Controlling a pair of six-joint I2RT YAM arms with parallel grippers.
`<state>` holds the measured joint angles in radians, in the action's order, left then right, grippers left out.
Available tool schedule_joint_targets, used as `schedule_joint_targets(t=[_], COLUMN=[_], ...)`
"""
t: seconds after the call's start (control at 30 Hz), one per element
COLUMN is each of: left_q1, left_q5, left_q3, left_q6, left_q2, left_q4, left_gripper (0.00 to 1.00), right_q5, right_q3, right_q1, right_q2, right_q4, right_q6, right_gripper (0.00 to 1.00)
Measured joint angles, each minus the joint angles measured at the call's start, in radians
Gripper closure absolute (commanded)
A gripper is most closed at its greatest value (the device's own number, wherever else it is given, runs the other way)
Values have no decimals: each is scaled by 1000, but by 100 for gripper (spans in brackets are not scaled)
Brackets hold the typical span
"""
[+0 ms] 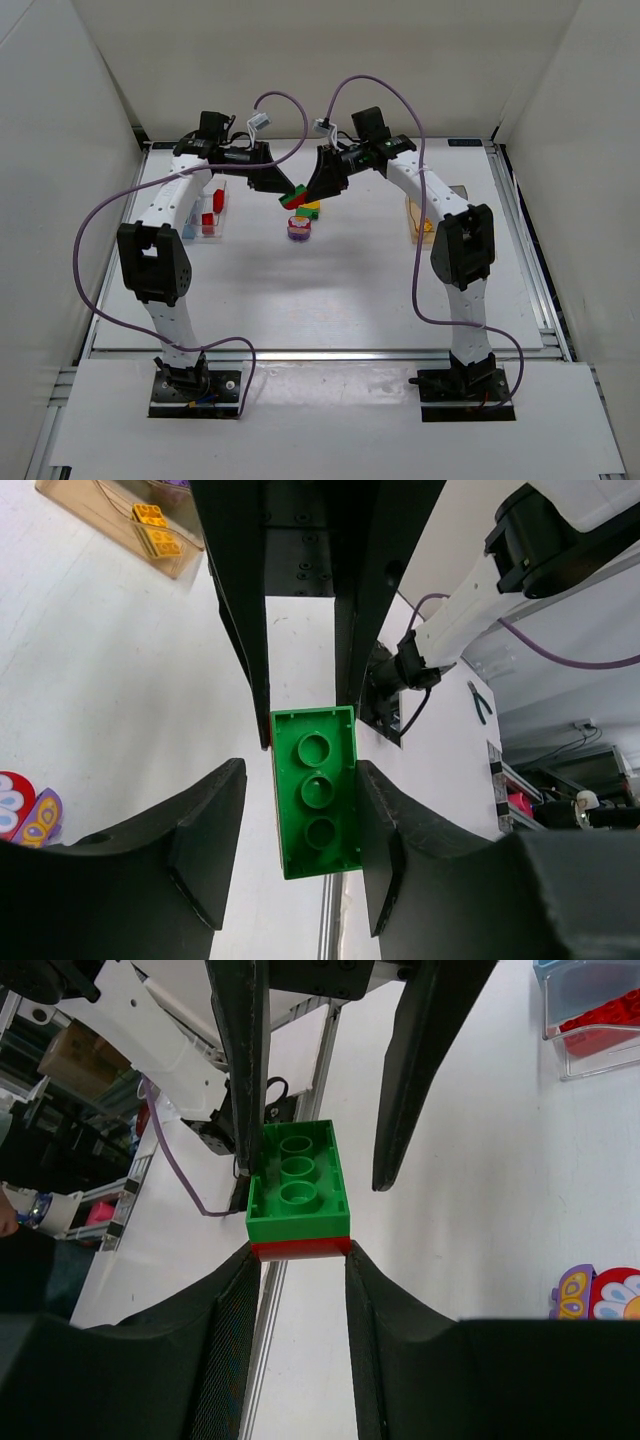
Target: Sort the legos into containers by color
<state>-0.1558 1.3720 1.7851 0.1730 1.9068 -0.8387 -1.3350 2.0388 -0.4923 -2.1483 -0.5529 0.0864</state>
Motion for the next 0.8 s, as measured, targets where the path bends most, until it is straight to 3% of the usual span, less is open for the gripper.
schedule_joint_targets(t=[0.3,0.7,0.77,0.8], left_q1=[-3,-20,-23,-24], left_q5=[0,8,9,9], left_q3=[0,0,0,0], left_q6=[56,67,70,72], left_q2=[0,0,0,0], left_q4=[-60,-79,-82,-84], left_gripper=[46,43,46,53], right_q5=[5,14,16,16], right_q3=[0,0,0,0], right_q1=[-3,-22,-26,-27], right_q2=[0,0,0,0], right_q4=[-7,-10,-13,-18], right_q6=[0,8,11,11], right_gripper=[100,100,100,100])
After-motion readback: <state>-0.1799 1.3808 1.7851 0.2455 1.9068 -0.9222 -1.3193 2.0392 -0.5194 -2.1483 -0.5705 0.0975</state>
